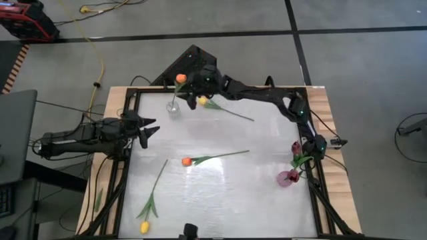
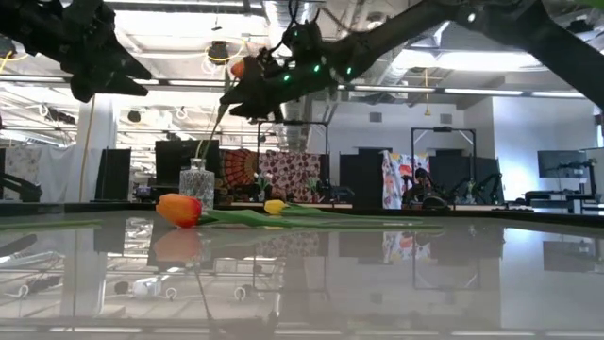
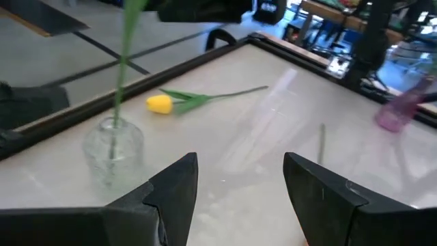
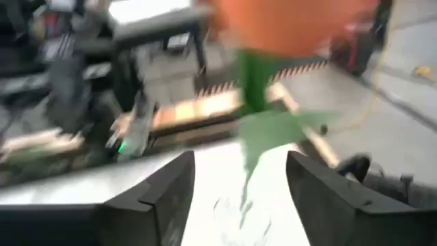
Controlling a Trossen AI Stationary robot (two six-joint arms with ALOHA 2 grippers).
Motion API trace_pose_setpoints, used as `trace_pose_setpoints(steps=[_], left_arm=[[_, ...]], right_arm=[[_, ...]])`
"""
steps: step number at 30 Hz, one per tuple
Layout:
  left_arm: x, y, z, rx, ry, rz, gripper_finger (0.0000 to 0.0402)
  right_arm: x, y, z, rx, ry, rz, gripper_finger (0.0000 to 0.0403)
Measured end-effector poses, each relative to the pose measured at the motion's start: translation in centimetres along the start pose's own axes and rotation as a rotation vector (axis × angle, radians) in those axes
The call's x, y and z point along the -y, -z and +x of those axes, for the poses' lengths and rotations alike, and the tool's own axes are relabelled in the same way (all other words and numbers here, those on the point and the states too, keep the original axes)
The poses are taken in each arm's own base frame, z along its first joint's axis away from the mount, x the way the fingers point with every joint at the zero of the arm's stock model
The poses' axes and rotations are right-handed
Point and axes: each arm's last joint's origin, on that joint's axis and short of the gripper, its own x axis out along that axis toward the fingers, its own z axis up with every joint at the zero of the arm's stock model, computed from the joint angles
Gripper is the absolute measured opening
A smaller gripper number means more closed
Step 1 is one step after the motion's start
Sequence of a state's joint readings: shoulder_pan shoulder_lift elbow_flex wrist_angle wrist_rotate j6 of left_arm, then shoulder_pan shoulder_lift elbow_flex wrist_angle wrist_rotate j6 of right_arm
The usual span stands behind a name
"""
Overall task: Sort flowers into vase by color
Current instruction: Put the orange flower into the transparent vase
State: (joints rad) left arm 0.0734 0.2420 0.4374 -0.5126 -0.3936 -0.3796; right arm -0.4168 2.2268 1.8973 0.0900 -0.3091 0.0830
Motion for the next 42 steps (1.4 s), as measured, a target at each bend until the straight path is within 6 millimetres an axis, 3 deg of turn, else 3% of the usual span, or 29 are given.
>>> trace_pose_setpoints(steps=[6, 14, 18, 24, 28, 33, 36, 42], left_arm=[[0.2, 0.8, 0.3, -0.094, 0.077, -0.104, 0.0206], [0.7, 4.6, 3.0, -0.179, 0.120, -0.116, 0.0206], [0.9, 5.4, 3.7, -0.166, 0.141, -0.072, 0.0206], [1.4, 5.8, 4.3, -0.155, 0.198, 0.002, 0.0206], [2.1, 5.5, 4.5, -0.130, 0.276, 0.035, 0.0206], [3.9, 4.8, 5.9, -0.042, 0.365, 0.107, 0.0206], [5.3, 4.0, 7.4, -0.039, 0.388, 0.175, 0.0206], [8.3, 3.9, 11.7, -0.184, 0.381, 0.303, 0.0206]], right_arm=[[-2.1, -1.7, -4.1, -0.276, -0.016, -0.043, 0.0278], [-6.9, -1.2, -8.9, -0.678, -0.095, -0.026, 0.0278], [-10.0, 0.2, -9.3, -0.823, -0.188, -0.112, 0.0279], [-14.4, 3.3, -7.6, -0.907, -0.375, -0.439, 0.0278], [-17.0, 4.6, -7.6, -0.989, -0.365, -0.558, 0.0277], [-19.3, 5.8, -9.6, -1.218, -0.276, -0.702, 0.0276], [-19.9, 5.9, -10.7, -1.315, -0.140, -0.650, 0.0276], [-19.9, 6.1, -11.4, -1.385, 0.007, -0.333, 0.0276]])
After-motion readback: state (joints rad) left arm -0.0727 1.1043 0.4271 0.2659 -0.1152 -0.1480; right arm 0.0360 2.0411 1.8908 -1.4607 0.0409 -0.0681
